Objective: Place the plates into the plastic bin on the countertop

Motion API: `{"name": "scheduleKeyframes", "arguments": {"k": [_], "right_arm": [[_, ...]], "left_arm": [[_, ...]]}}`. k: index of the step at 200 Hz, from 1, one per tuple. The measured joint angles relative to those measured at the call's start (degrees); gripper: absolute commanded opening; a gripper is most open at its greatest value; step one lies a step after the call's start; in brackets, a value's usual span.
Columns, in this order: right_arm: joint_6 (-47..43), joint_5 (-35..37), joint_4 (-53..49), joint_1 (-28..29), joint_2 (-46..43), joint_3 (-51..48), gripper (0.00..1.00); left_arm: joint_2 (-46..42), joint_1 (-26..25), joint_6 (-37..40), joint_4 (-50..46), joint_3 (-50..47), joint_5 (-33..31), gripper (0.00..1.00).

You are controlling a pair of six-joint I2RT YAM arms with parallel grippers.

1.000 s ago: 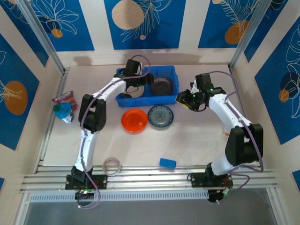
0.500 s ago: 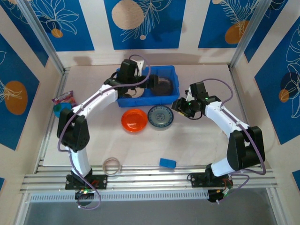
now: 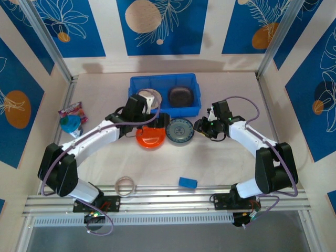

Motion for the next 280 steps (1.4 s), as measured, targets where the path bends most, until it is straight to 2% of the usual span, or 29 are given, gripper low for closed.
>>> {"name": "scheduleKeyframes", "arguments": {"k": [72, 140, 280], "right_arm": [[1.14, 0.37, 3.26, 1.01, 4.66, -1.05, 0.31], [1.29, 0.92, 3.87, 0.98, 9.46, -1.05, 0.3], [1.36, 0.17, 7.69, 0.98, 13.94, -0.94, 0.26]], "left_arm": [[-1.05, -0.68, -3.65, 3.37, -9.81, 0.11, 0.98], [-0.87, -0.68, -5.73, 8.39, -10.1, 0.66, 0.98], [1.25, -0.68, -6.47, 10.58, -10.54, 1.2, 0.96]]}}
